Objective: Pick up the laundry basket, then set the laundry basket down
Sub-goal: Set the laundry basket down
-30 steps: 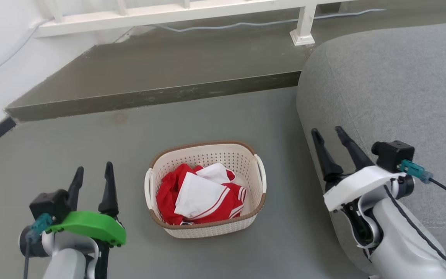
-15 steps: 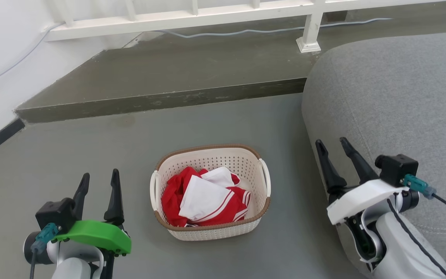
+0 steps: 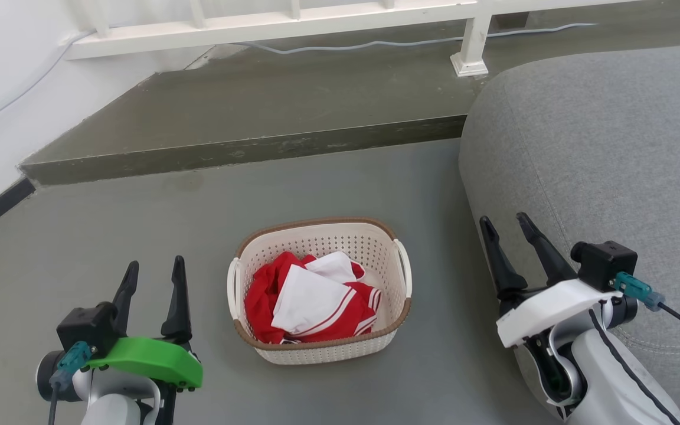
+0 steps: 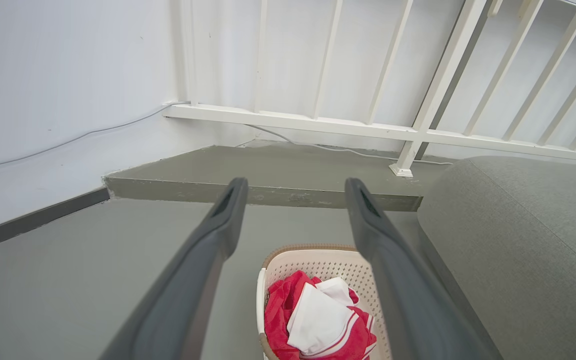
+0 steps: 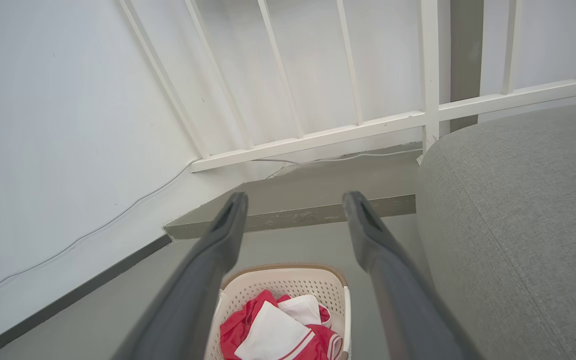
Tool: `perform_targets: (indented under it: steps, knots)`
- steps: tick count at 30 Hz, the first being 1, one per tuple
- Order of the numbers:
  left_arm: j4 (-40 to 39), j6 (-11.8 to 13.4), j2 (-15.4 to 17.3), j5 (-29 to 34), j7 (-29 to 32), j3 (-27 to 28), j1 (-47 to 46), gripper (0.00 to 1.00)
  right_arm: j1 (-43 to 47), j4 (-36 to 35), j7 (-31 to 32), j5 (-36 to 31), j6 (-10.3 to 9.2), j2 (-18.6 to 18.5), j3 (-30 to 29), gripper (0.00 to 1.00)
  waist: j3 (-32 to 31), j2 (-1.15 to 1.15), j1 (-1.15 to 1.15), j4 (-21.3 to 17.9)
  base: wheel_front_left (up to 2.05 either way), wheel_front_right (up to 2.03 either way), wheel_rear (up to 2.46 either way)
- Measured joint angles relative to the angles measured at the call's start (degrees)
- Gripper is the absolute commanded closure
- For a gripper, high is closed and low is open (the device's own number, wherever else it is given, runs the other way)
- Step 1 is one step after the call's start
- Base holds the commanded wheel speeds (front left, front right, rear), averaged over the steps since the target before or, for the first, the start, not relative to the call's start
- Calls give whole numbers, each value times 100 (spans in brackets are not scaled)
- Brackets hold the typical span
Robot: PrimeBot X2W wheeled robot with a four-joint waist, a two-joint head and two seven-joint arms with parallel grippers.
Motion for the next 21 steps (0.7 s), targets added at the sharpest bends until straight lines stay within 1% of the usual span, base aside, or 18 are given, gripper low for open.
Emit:
perform_targets:
  steps: [15, 21]
  knots:
    - [-99, -1, -11, 26, 0, 23, 68, 0, 105, -73, 0, -171, 8, 26, -110, 0, 40, 0, 0, -3, 0, 0, 0]
    - [-126, -1, -14, 26, 0, 26, 100, 0, 151, -99, -1, -183, 57, 45, -168, 0, 57, 0, 0, -4, 0, 0, 0]
